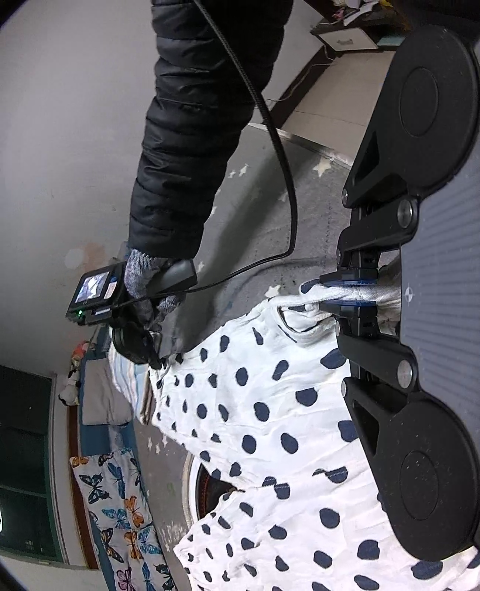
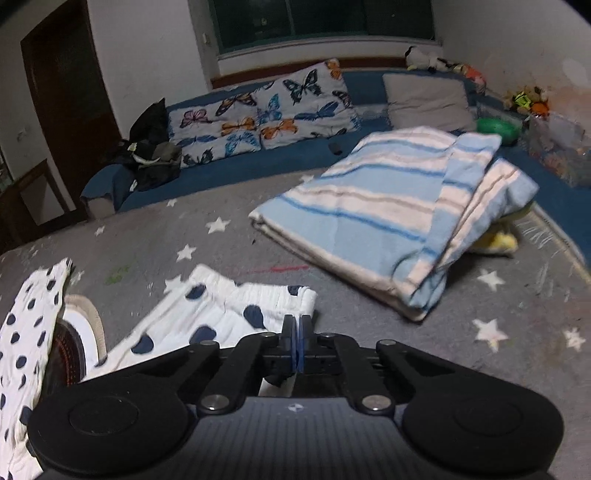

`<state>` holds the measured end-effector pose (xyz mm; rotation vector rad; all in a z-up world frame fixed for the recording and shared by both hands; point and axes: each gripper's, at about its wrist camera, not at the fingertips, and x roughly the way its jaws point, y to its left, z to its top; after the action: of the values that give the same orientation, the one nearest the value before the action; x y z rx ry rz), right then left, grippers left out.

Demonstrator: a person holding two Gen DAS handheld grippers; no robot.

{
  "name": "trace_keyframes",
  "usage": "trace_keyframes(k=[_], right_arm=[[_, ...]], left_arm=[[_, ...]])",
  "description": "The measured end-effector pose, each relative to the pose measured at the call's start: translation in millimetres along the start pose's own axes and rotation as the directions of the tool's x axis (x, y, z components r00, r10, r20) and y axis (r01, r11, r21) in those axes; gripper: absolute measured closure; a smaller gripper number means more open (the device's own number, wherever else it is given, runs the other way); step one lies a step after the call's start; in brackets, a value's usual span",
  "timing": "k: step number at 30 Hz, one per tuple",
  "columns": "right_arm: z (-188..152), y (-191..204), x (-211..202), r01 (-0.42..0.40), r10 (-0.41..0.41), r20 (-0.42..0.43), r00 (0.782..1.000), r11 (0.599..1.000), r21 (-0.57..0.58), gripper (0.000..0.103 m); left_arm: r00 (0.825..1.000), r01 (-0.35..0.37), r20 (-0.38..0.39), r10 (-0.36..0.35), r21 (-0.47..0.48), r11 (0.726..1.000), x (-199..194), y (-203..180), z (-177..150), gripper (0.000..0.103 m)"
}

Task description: Fold clothes

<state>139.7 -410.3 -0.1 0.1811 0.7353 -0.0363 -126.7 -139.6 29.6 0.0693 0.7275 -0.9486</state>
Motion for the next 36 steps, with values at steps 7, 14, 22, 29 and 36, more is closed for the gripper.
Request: trace_keyframes(k=[7, 14, 22, 29, 36], right_arm=[[35.3, 25.3, -23.7, -0.008, 0.009, 0.045, 0.999, 1.000, -0.019, 0.102], [73.9, 103.7, -19.3, -0.049, 0.055, 0.077, 0.995, 0.996, -0.076, 0.102], [88.7, 232.5, 26.7, -0.120, 0.131, 0.055, 0.990, 0.976, -0.180, 0.102], [72.1, 336.7, 78.6, -0.185, 0.189, -0.012, 0.982, 0.945, -0.268, 0.102], [44.9, 392.5, 114.7, -0.250, 0.238, -0.075, 0.968, 0.921, -0.298, 0.102]], left_arm=[[0.996, -0.008, 0.086, 0.016, -0.094, 0.996, -37.4, 19.5, -2.6, 0.096], [0.977, -0.038, 0.197, 0.084, -0.230, 0.973, -89.5, 51.5, -14.9, 0.096], [0.954, -0.083, 0.239, 0.184, -0.377, 0.923, -139.4, 90.4, -43.8, 0.096], [0.942, -0.107, 0.225, 0.249, -0.501, 0.859, -161.8, 115.7, -73.2, 0.096], [0.937, -0.132, 0.192, 0.291, -0.578, 0.805, -166.8, 123.1, -93.5, 0.096]])
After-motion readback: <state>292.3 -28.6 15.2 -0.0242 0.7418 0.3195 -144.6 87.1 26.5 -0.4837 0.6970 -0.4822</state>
